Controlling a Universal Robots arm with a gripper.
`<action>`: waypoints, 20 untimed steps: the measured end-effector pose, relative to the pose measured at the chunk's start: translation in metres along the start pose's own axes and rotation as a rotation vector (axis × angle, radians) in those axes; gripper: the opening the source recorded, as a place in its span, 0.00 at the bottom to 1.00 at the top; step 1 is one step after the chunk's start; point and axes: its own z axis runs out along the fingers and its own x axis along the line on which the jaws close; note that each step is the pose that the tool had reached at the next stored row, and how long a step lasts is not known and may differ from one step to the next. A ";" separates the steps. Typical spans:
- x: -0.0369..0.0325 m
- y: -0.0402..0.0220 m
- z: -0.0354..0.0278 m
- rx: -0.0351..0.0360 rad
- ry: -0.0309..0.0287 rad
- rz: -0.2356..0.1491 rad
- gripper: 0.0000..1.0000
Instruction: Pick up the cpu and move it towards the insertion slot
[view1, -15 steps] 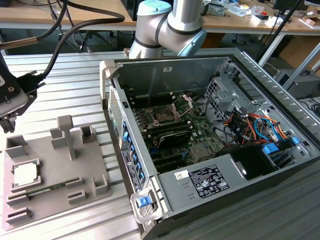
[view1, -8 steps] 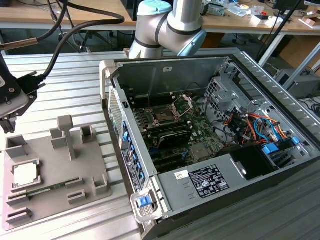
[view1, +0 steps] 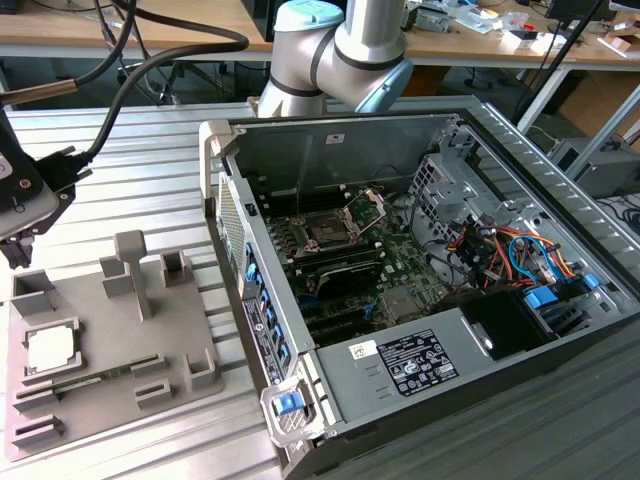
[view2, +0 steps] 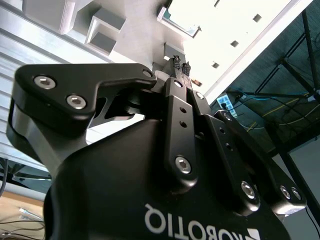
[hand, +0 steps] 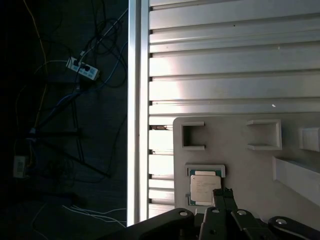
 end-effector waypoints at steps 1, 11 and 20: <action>0.0000 0.0000 0.0001 0.0000 0.0000 0.000 0.11; 0.0000 -0.0001 0.0020 0.0000 -0.0001 0.000 0.11; 0.0000 -0.0003 0.0033 0.0000 -0.0001 0.000 0.11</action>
